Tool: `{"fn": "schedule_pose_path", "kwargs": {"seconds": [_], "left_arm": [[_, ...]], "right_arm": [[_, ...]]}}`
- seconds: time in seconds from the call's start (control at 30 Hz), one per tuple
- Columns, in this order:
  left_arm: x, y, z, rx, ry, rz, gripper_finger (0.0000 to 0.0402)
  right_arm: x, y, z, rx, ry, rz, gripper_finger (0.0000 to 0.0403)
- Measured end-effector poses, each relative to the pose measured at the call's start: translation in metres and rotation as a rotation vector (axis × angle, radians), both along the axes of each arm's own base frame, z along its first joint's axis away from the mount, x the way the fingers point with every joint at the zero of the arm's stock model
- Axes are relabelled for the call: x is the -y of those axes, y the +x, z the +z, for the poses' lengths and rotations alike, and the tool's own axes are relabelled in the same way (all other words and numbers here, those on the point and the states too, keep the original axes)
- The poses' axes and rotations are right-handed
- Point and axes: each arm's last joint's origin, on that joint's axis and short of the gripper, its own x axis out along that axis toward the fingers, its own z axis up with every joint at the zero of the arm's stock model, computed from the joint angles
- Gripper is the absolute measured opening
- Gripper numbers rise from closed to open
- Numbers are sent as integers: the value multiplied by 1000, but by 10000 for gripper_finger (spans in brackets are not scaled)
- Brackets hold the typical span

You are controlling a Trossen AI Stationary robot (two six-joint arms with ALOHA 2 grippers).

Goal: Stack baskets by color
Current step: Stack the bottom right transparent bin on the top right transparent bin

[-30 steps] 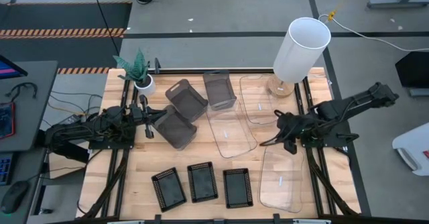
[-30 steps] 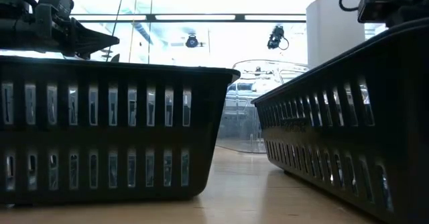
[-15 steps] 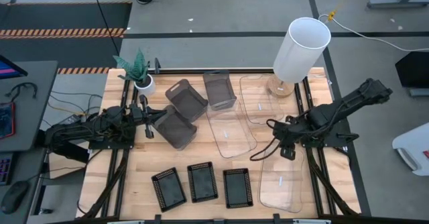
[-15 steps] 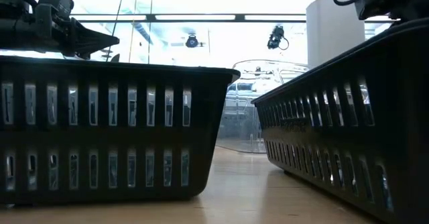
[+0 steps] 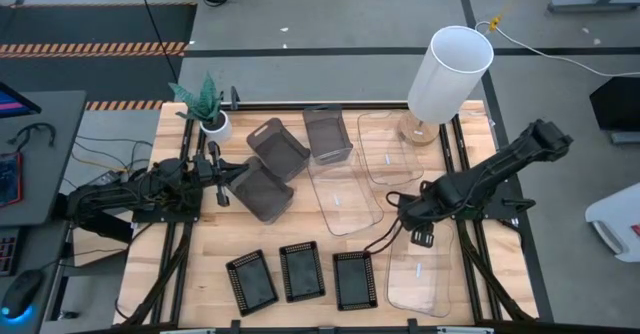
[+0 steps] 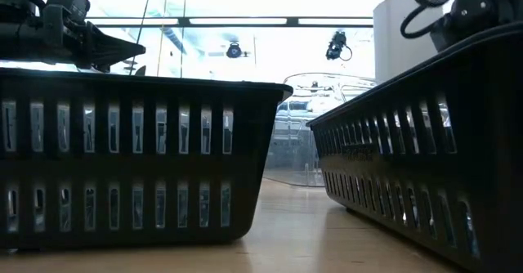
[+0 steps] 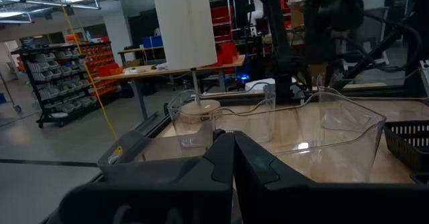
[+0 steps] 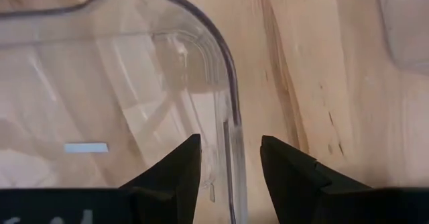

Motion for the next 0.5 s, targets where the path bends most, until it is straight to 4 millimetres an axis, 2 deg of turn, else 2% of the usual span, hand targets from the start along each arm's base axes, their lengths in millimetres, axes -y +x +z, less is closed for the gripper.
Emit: {"fn": "schedule_pose_path", "kwargs": {"seconds": [0.3, 0.4, 0.5], "left_arm": [[0, 0, 0, 0, 0, 0, 7], [0, 0, 0, 1, 0, 0, 7], [0, 0, 0, 1, 0, 0, 7]], "right_arm": [[-2, -2, -28, -118, 55, -6, 148], [-1, -4, -33, -139, 60, -21, 118], [-1, -5, -34, -141, 59, -28, 71]]}}
